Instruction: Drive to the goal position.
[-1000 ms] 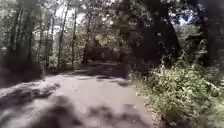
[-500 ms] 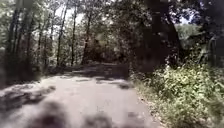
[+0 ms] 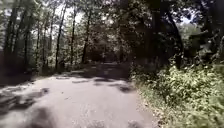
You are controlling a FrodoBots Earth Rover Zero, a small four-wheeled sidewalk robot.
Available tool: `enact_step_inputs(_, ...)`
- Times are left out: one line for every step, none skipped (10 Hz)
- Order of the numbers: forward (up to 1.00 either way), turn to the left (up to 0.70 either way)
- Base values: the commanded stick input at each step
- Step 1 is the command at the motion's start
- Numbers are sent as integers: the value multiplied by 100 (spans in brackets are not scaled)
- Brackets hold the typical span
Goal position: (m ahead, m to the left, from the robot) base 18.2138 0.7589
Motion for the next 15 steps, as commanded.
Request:
enact_step_inputs(45, 16)
enact_step_inputs(45, 0)
enact_step_inputs(45, 0)
enact_step_inputs(45, 0)
enact_step_inputs(45, 0)
enact_step_inputs(45, 0)
enact_step_inputs(45, 0)
enact_step_inputs(45, 0)
enact_step_inputs(45, 0)
enact_step_inputs(45, 0)
enact_step_inputs(45, 0)
enact_step_inputs(45, 0)
enact_step_inputs(45, 0)
enact_step_inputs(45, 0)
enact_step_inputs(45, 0)
